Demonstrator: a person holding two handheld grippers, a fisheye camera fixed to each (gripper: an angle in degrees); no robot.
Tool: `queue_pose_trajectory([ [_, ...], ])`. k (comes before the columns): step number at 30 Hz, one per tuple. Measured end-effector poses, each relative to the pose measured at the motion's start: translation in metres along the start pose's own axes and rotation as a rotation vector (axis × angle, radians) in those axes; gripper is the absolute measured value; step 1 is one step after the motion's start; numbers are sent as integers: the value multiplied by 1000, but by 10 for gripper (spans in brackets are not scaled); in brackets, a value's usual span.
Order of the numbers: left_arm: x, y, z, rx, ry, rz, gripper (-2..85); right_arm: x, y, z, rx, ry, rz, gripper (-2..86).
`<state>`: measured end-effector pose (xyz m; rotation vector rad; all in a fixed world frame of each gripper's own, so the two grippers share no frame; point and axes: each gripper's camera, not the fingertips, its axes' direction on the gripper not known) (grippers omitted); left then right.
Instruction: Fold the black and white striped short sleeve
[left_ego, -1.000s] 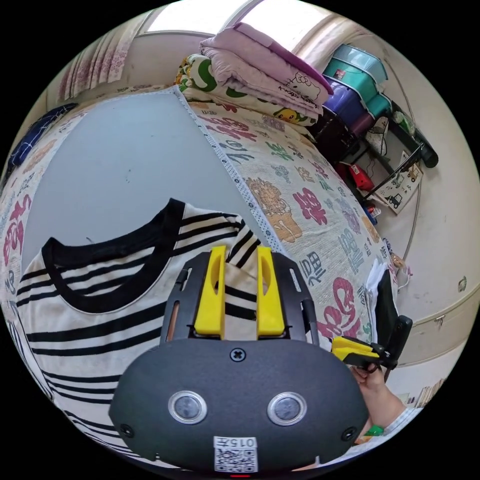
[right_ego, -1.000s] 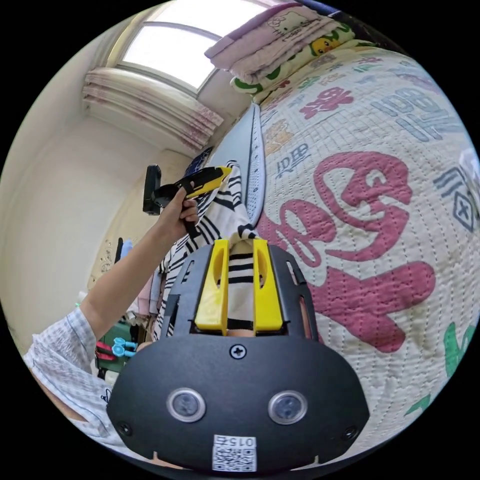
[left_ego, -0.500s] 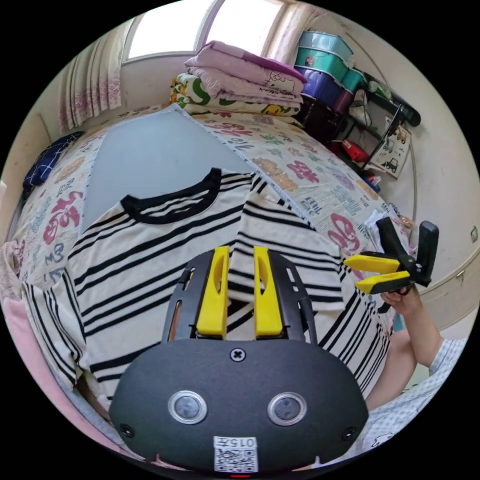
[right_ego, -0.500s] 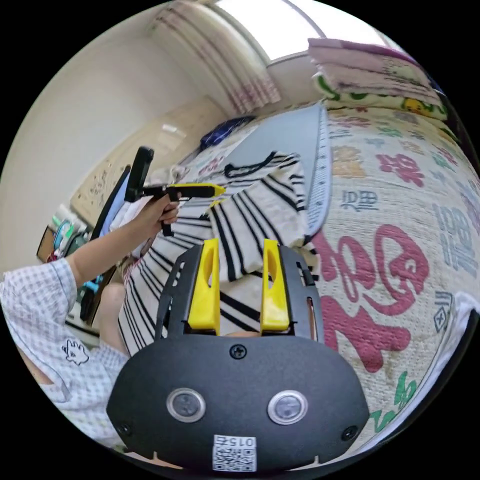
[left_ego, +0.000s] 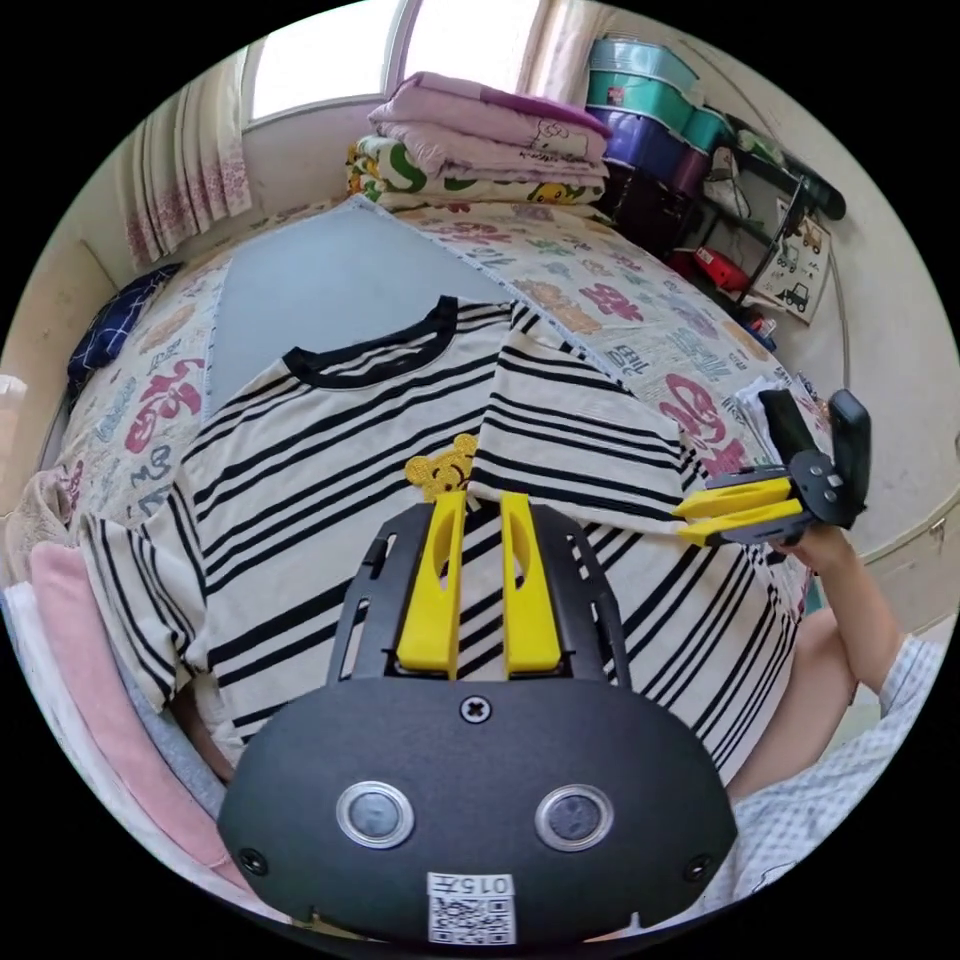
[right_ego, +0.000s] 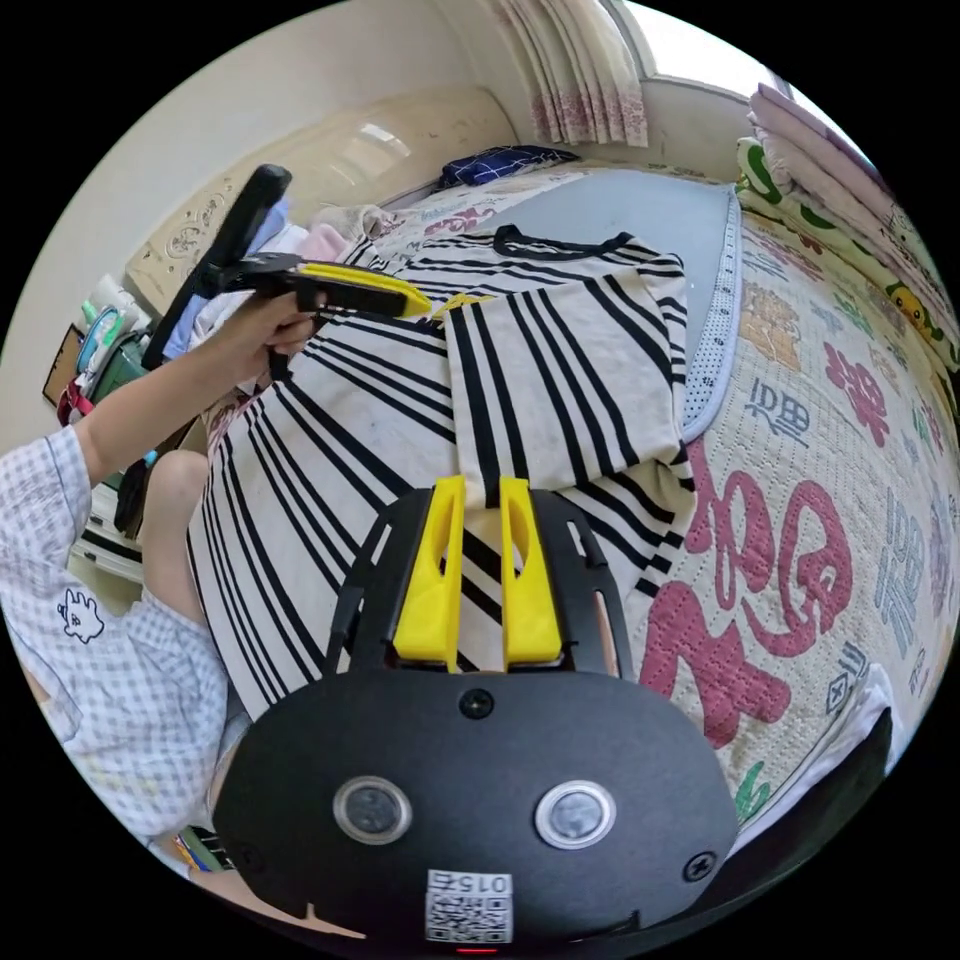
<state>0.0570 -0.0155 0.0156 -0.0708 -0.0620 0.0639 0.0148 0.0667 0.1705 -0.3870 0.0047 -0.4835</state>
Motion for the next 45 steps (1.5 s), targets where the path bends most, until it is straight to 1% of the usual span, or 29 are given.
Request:
queue_pose_trajectory([
  [1, -3, 13, -18, 35, -22, -8, 64, 0, 8, 6, 3, 4, -2, 65],
  [3, -19, 77, -78, 172, -168, -64, 68, -1, 41, 26, 10, 11, -12, 63],
  [4, -23, 94, -89, 199, -213, -78, 69, -2, 48, 31, 11, 16, -12, 61],
  [6, -43, 155, -112, 243, -372, -179, 74, -14, 75, 47, 12, 93, -23, 57],
  [7, -48, 167, -115, 241, -391, -203, 77, -19, 81, 50, 21, 121, -24, 56],
  [9, -68, 205, -124, 256, -420, -347, 99, -47, 103, 65, 77, 195, -60, 55],
  [11, -77, 214, -131, 280, -433, -423, 119, -68, 111, 82, 94, 199, -110, 55],
  [12, -80, 210, -133, 278, -448, -434, 113, -80, 109, 96, 85, 186, -138, 56],
  [16, -73, 204, -130, 248, -582, -411, 86, -103, 86, 136, 91, 89, -129, 62],
  [17, -67, 205, -132, 253, -607, -390, 80, -108, 77, 151, 103, 27, -130, 59],
  [19, -59, 203, -131, 232, -649, -334, 80, -115, 62, 180, 100, -77, -136, 55],
  [21, -42, 193, -123, 155, -709, -215, 98, -129, 43, 225, 81, -166, -150, 52],
  [24, -31, 192, -114, 114, -829, -158, 96, -153, 23, 283, 35, -159, -182, 51],
  [26, -29, 194, -120, 138, -858, -185, 73, -166, 10, 313, 8, -112, -205, 51],
  [28, -27, 194, -121, 136, -848, -177, 56, -177, -2, 337, -1, -50, -220, 51],
  [30, -28, 188, -112, 59, -814, -141, 55, -181, -18, 367, -8, -8, -205, 52],
  [33, -27, 188, -118, 76, -830, -173, 35, -170, -38, 404, -18, 4, -133, 66],
  [37, -30, 188, -129, 100, -763, -190, 10, -140, -55, 445, 15, 6, 9, 95],
  [39, -31, 187, -133, 106, -736, -191, 6, -119, -61, 472, 31, -56, 86, 98],
  [41, -33, 185, -135, 108, -714, -196, 5, -113, -66, 489, 40, -93, 86, 96],
  [45, -37, 179, -139, 112, -663, -201, 3, -116, -78, 529, -26, 9, 43, 92],
])
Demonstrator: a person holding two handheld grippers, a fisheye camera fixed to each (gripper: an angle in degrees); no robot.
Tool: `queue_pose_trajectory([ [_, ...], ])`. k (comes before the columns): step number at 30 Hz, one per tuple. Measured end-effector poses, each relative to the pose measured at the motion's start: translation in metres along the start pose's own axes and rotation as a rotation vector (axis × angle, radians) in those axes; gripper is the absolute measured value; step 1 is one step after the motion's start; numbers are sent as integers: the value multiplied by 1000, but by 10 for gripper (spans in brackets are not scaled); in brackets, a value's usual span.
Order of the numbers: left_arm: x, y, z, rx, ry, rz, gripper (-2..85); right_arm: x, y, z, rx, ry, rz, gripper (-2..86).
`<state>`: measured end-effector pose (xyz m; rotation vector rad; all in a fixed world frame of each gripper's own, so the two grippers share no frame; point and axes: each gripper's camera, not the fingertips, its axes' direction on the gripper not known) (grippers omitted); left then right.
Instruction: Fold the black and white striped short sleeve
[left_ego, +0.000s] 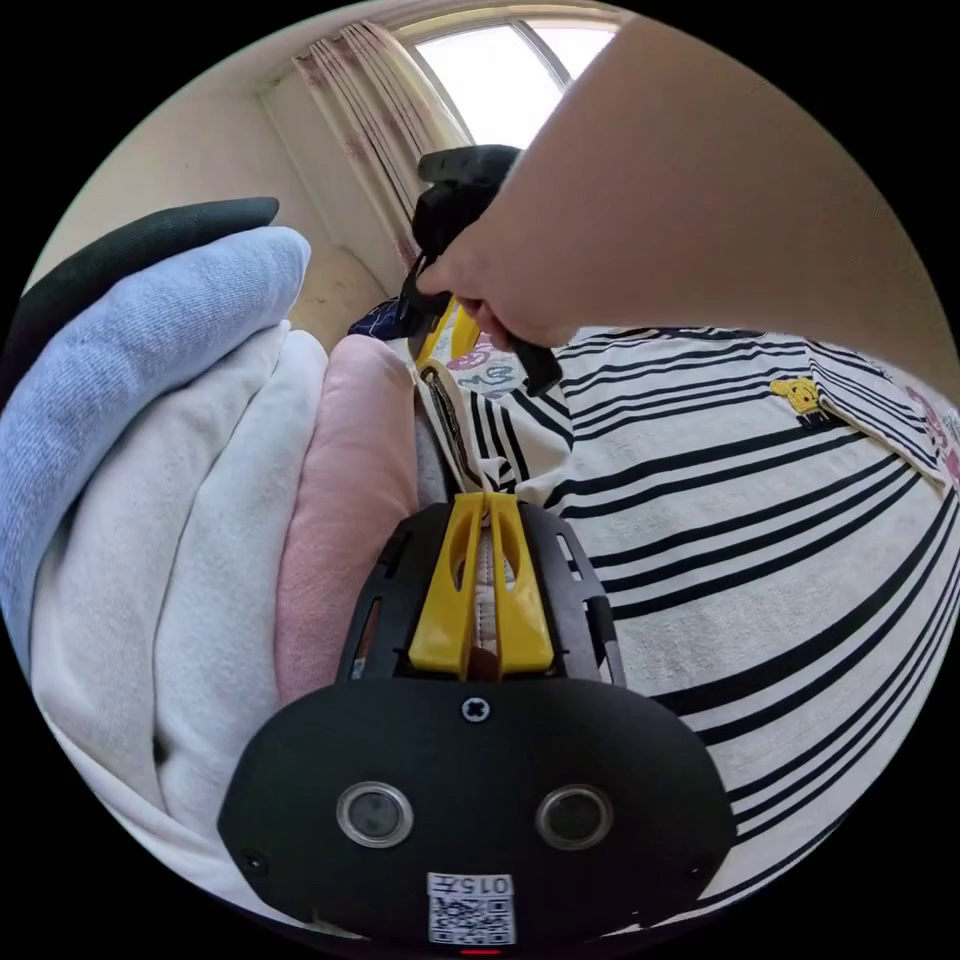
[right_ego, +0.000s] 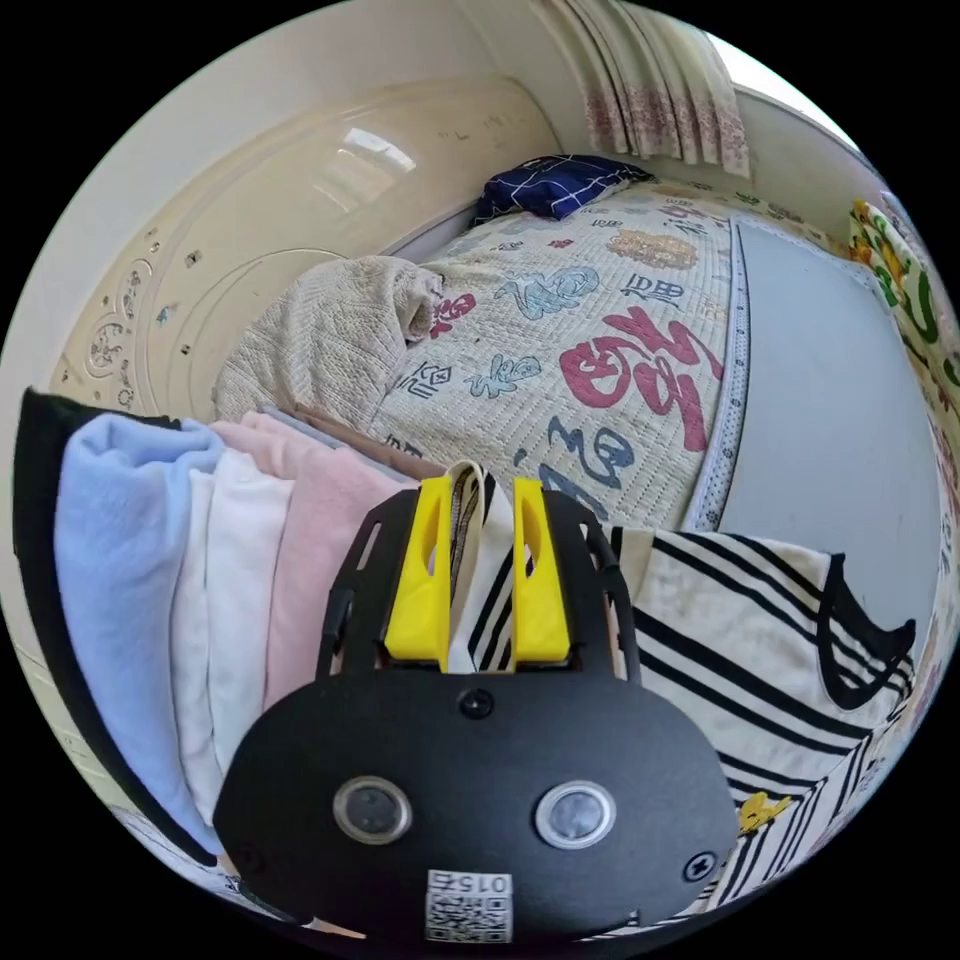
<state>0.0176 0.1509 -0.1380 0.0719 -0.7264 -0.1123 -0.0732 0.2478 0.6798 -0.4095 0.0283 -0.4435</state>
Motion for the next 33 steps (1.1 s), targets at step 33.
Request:
queue_pose_trajectory([
  [33, 32, -70, 31, 158, 656, 363, 74, 240, 344, -251, 157, 109, 319, 34],
])
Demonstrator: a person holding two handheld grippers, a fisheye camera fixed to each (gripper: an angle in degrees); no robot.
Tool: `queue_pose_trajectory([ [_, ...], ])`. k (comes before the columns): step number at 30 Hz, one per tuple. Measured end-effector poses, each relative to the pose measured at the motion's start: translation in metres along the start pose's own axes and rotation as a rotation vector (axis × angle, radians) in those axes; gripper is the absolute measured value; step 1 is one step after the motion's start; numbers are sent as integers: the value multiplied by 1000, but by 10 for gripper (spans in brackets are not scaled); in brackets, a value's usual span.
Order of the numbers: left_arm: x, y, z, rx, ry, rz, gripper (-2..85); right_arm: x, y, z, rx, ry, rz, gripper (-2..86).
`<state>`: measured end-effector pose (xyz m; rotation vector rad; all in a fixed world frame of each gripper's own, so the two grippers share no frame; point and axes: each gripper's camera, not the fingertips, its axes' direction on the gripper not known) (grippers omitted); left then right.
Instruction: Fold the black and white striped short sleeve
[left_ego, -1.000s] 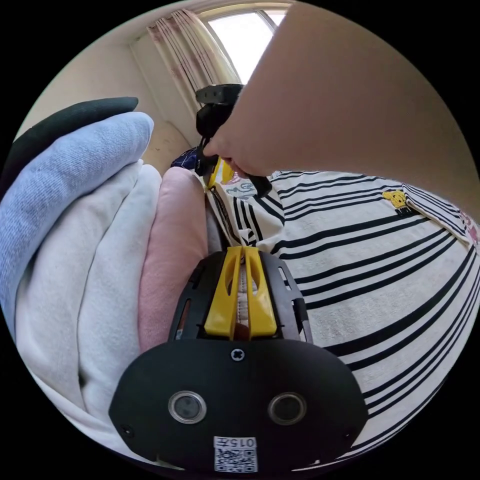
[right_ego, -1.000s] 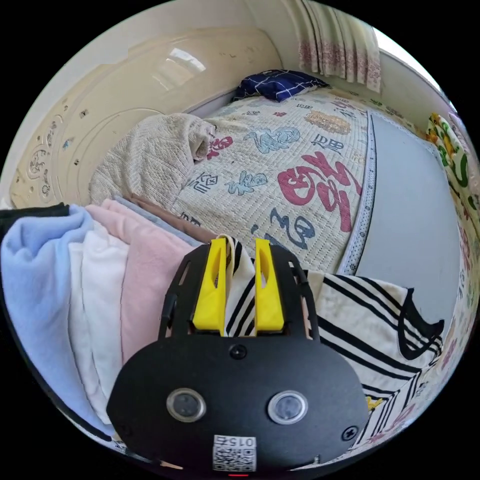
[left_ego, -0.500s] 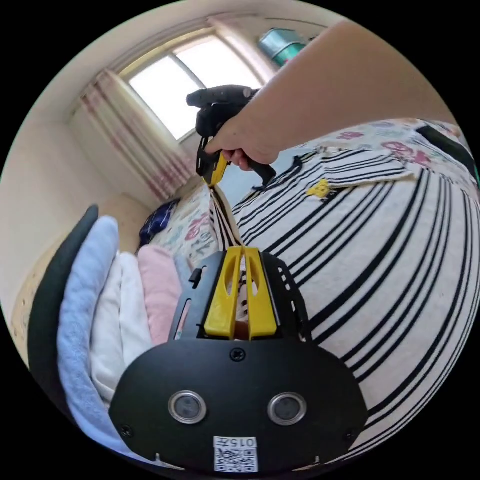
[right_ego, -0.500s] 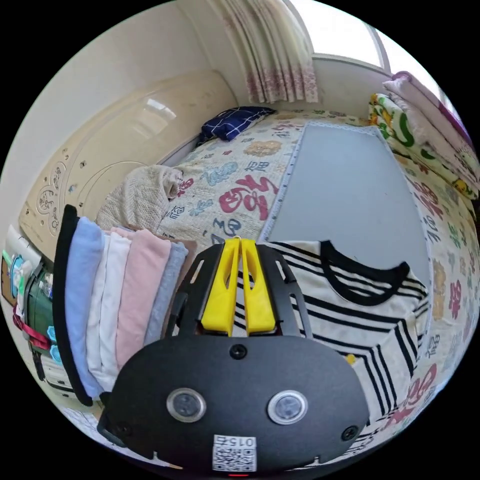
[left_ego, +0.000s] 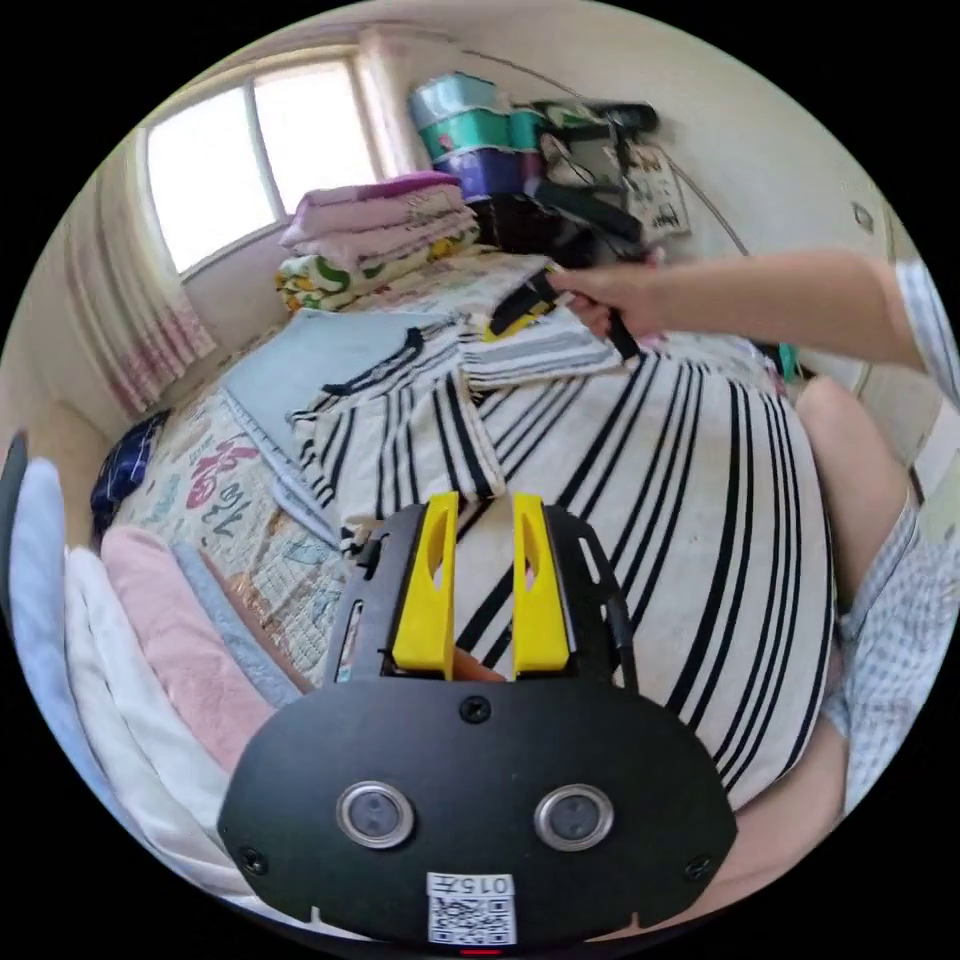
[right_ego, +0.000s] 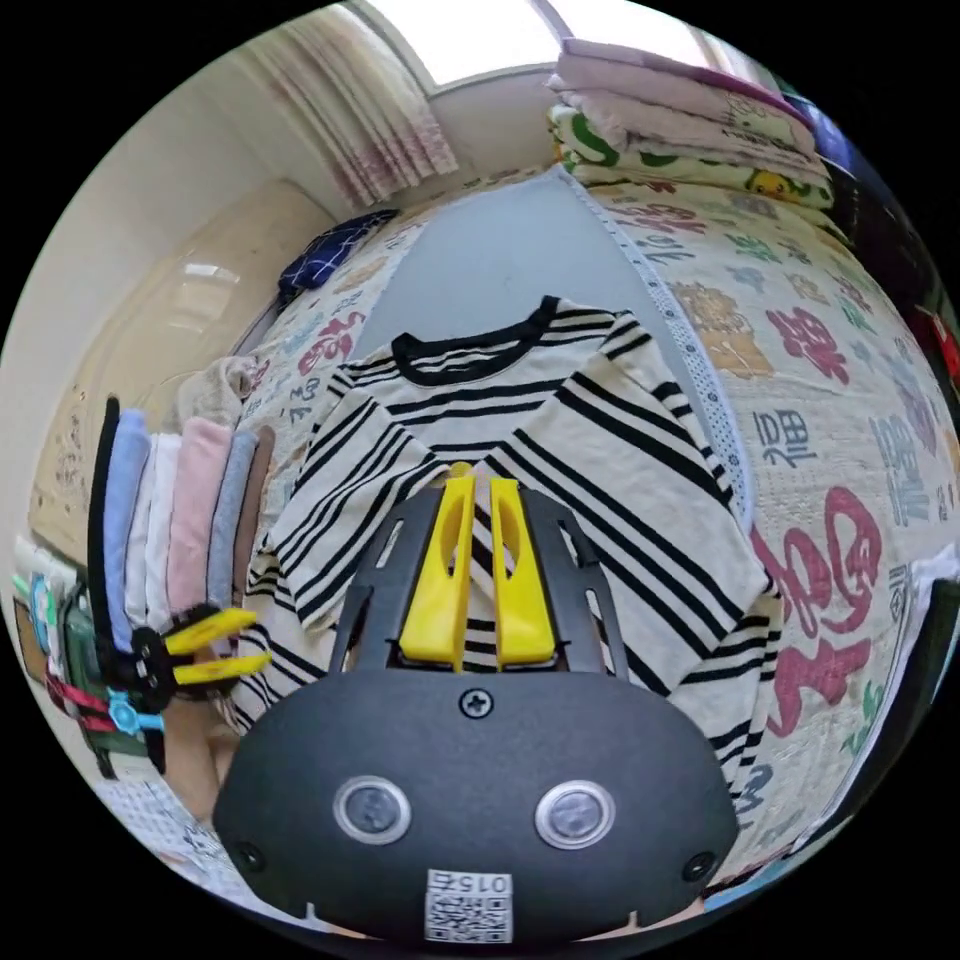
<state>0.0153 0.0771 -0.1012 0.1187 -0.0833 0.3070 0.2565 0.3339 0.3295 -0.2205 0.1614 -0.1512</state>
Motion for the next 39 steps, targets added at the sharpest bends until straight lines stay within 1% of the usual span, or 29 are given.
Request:
queue_pose_trajectory([
  [1, -10, 1, 4, -11, -35, -50, 69, -12, 2, -2, -8, -16, -46, 38],
  [2, -25, 4, 16, -72, -118, -120, 63, -40, 8, -4, -26, -57, -143, 46],
  [3, -35, 7, 32, -135, -192, -140, 60, -68, 15, -4, -48, -93, -234, 55],
  [6, -49, 15, 62, -212, -248, -130, 74, -132, 36, 4, -84, -162, -404, 81],
  [8, -58, 19, 69, -213, -258, -140, 79, -158, 45, 11, -100, -221, -449, 96],
  [10, -67, 23, 73, -202, -251, -164, 76, -179, 48, 20, -134, -194, -500, 100],
  [12, -77, 27, 80, -209, -248, -173, 60, -200, 48, 28, -133, -37, -543, 93],
  [14, -82, 30, 89, -238, -274, -160, 43, -207, 42, 25, -107, 44, -532, 63],
  [15, -85, 32, 95, -257, -288, -160, 35, -211, 35, 21, -113, 46, -532, 32],
  [18, -96, 36, 103, -271, -284, -176, 27, -214, 13, 11, -145, -16, -491, 18],
  [24, -126, 48, 108, -284, -268, -254, 52, -215, -36, -9, -171, -126, -403, 14],
  [28, -140, 54, 108, -287, -245, -271, 58, -216, -69, -24, -174, -180, -376, 23],
  [31, -153, 58, 101, -324, -190, -295, 69, -202, -104, -45, -145, -240, -318, 42],
  [33, -159, 62, 87, -317, -105, -341, 93, -175, -139, -67, -93, -265, -228, 52],
  [34, -158, 62, 82, -309, -92, -344, 100, -167, -148, -73, -76, -265, -203, 54],
  [35, -152, 61, 69, -261, -82, -329, 107, -149, -167, -86, -32, -269, -155, 58],
  [38, -147, 49, 39, -51, -123, -317, 111, -105, -216, -123, 108, -265, -93, 70],
  [39, -152, 38, 36, -18, -131, -315, 110, -91, -239, -134, 146, -222, -75, 74],
])
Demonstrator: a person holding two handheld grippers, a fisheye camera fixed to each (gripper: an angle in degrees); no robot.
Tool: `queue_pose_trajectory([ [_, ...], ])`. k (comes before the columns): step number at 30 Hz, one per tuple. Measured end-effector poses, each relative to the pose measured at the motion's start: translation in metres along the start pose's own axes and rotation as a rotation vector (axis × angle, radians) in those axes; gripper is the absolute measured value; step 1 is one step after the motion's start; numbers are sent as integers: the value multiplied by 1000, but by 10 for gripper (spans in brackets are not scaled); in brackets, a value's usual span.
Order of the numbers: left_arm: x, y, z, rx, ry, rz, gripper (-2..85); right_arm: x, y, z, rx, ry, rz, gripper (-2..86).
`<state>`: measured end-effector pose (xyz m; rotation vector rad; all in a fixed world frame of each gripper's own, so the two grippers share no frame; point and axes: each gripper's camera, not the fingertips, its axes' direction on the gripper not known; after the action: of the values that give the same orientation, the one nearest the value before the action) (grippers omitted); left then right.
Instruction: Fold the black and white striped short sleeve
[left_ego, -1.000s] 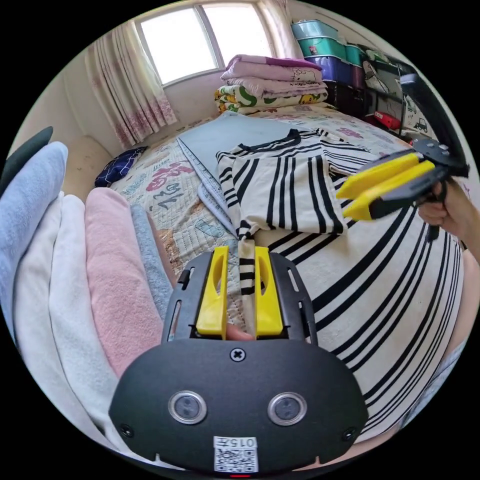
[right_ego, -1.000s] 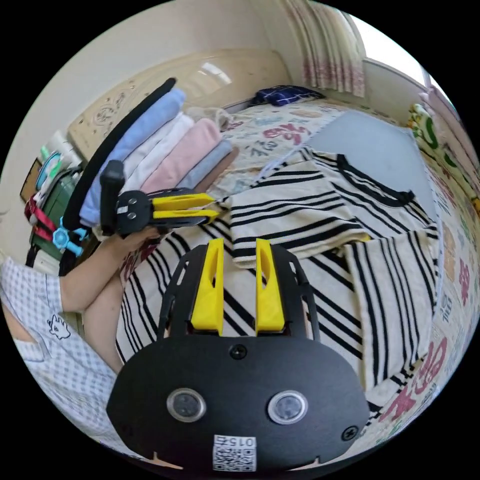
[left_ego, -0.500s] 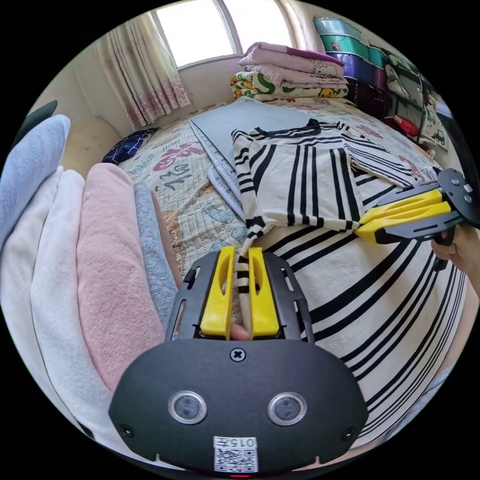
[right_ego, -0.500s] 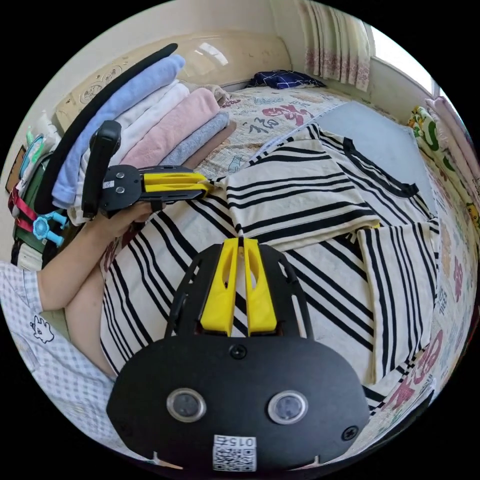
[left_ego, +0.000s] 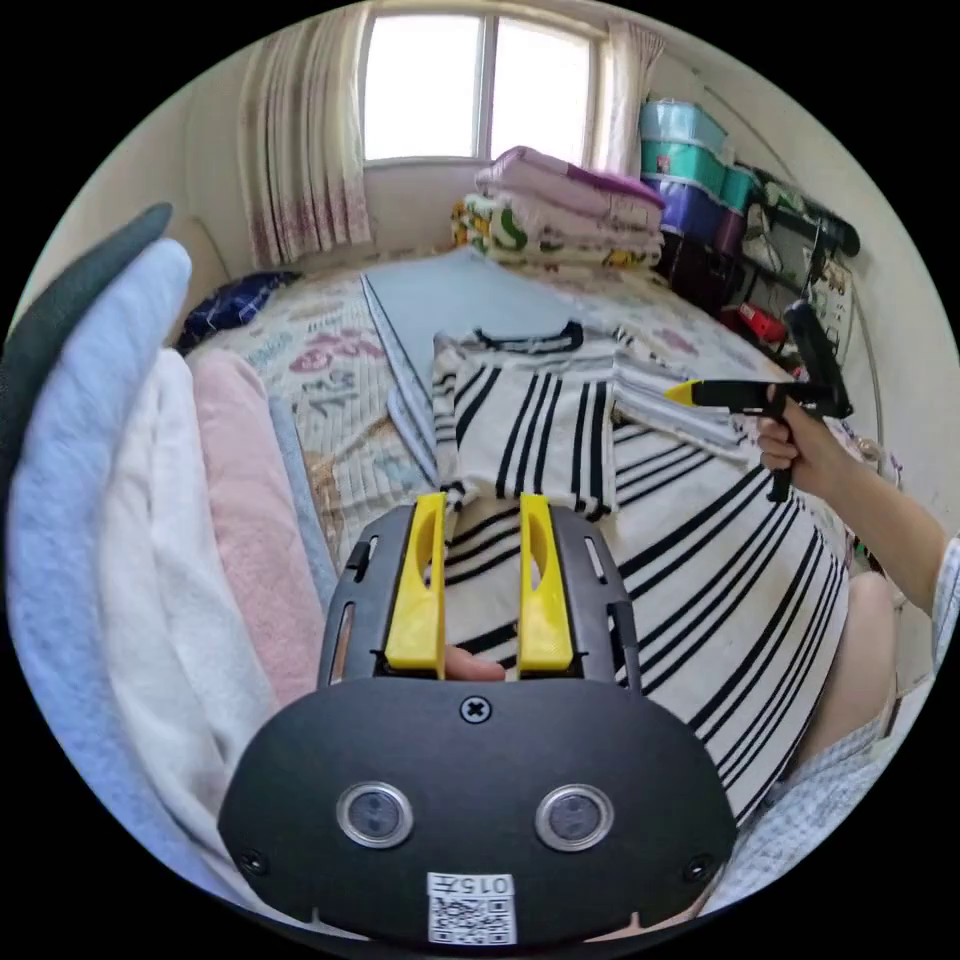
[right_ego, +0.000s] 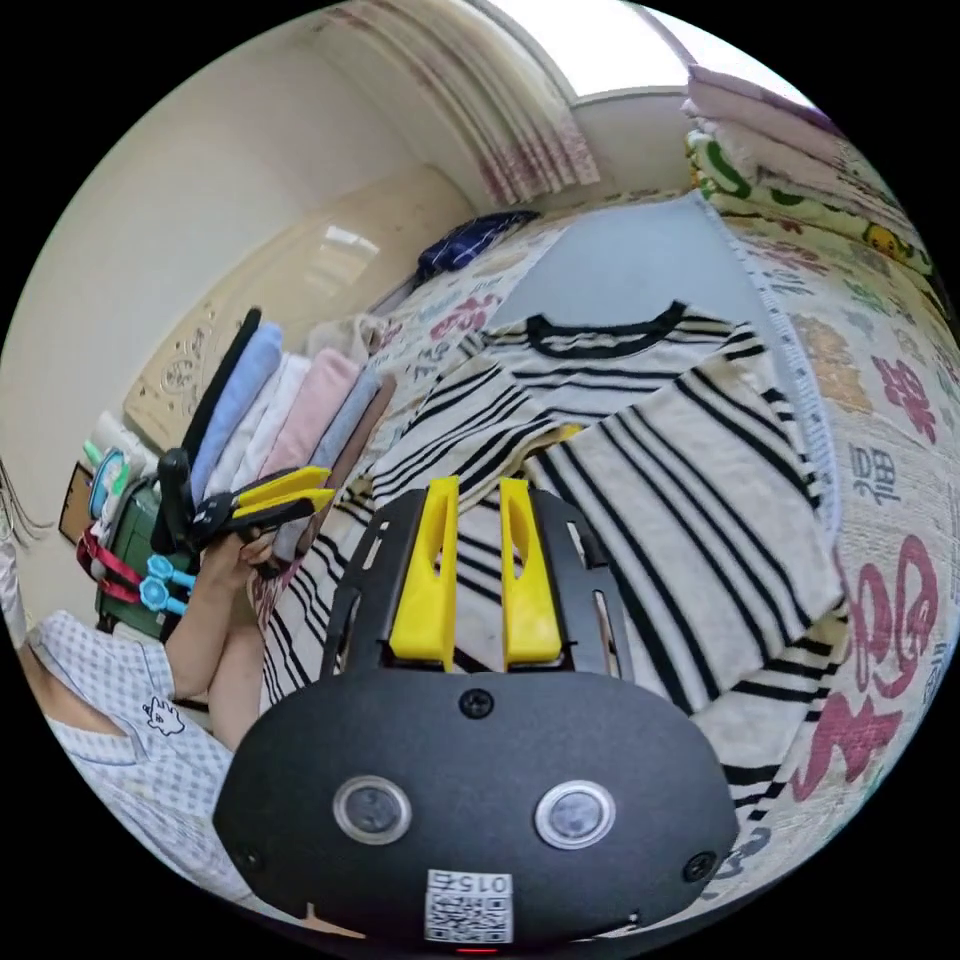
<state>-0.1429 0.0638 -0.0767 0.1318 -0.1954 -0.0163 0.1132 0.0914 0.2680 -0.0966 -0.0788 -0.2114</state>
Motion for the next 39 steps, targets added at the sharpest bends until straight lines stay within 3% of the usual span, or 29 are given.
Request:
queue_pose_trajectory([
  [3, -8, -47, 17, 48, 0, -12, 107, 31, -66, -10, 24, 149, 42, 84],
  [5, -28, -80, 46, 69, 111, -82, 101, 45, -107, -9, 40, 191, 62, 92],
  [9, -77, -142, 144, -92, 87, -264, 97, 79, -201, 8, 93, 150, 200, 118],
  [12, -89, -166, 199, -235, -4, -235, 115, 91, -259, 32, 82, 178, 245, 131],
  [17, -98, -172, 229, -270, 37, -204, 104, 92, -339, 87, -39, 179, 254, 150],
  [20, -97, -174, 229, -264, -3, -143, 70, 80, -379, 121, -130, 180, 240, 130],
  [23, -100, -176, 218, -217, -3, -107, 28, 57, -410, 136, -139, 217, 227, 36],
  [25, -104, -178, 211, -203, 27, -109, 19, 40, -430, 137, -129, 274, 214, 19],
  [32, -101, -206, 141, -14, 67, -165, 7, -42, -524, 88, 29, 313, 189, -5],
  [39, -52, -239, 27, 124, 43, -77, 6, -159, -590, 2, 141, 255, 106, -6],
])
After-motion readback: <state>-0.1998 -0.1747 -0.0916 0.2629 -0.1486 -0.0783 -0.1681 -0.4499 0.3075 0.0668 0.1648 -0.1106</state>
